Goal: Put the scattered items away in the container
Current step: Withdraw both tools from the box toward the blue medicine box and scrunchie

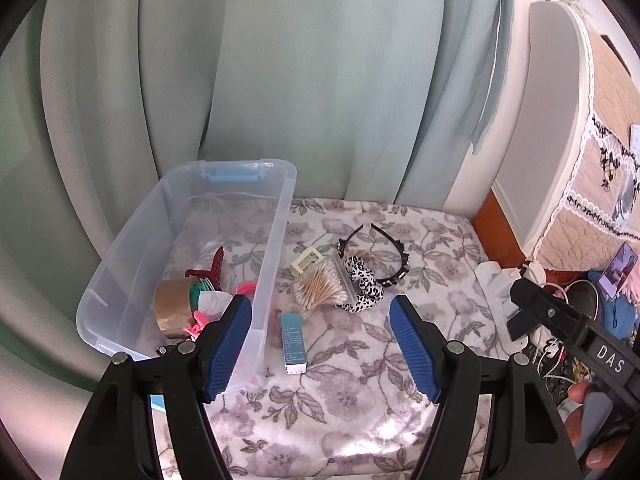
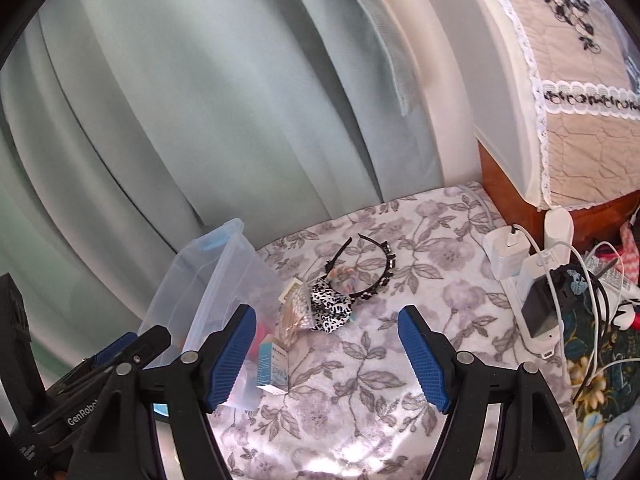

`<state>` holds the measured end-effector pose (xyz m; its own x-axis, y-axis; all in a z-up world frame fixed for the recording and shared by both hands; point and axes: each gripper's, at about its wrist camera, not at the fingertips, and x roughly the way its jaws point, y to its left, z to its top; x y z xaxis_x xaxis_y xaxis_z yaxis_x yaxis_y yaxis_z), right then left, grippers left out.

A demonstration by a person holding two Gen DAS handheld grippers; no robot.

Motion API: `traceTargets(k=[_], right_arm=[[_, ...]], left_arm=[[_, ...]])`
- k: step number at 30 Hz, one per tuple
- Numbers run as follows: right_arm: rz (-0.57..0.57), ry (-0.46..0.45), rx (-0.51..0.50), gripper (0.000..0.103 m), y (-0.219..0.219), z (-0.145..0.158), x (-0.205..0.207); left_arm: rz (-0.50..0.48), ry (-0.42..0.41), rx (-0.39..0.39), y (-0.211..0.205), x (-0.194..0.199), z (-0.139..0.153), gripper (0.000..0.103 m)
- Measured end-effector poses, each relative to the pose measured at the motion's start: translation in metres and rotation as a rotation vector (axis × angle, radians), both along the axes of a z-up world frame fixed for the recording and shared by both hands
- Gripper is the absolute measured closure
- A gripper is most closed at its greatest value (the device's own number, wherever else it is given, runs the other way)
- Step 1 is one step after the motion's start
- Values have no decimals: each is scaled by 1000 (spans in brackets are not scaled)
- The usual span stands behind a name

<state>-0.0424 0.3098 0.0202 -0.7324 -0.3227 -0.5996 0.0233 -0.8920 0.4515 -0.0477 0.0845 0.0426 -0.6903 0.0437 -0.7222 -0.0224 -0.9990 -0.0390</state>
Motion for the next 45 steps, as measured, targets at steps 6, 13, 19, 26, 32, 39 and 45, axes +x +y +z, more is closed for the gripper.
traceTargets(k=[6,13,19,26,32,39,45], right_arm=[[-5,-52,-23,26,11,-21,-6],[41,-73,-22,26,6,-39,-14],[70,-118,-38,27,3,-61,-24],[95,-173,-42,27,0,-84,-38],[123,-214,-51,27,-6,-103,-51],[171,-240,-58,27,-16,-120,-69],[218,-261,-68,30,-32,-136,-88]], left_arm=[[-70,-45,-78,34,-1,-23,30],[-37,-116,-115,43,-10,-59,33],[-16,-225,-98,41,-24,-90,33],[67,-319,-86,29,-36,-121,33],[146,-346,-101,20,-47,-139,48],[232,-360,-110,10,-55,-159,54],[262,-350,-122,8,-62,-169,56]])
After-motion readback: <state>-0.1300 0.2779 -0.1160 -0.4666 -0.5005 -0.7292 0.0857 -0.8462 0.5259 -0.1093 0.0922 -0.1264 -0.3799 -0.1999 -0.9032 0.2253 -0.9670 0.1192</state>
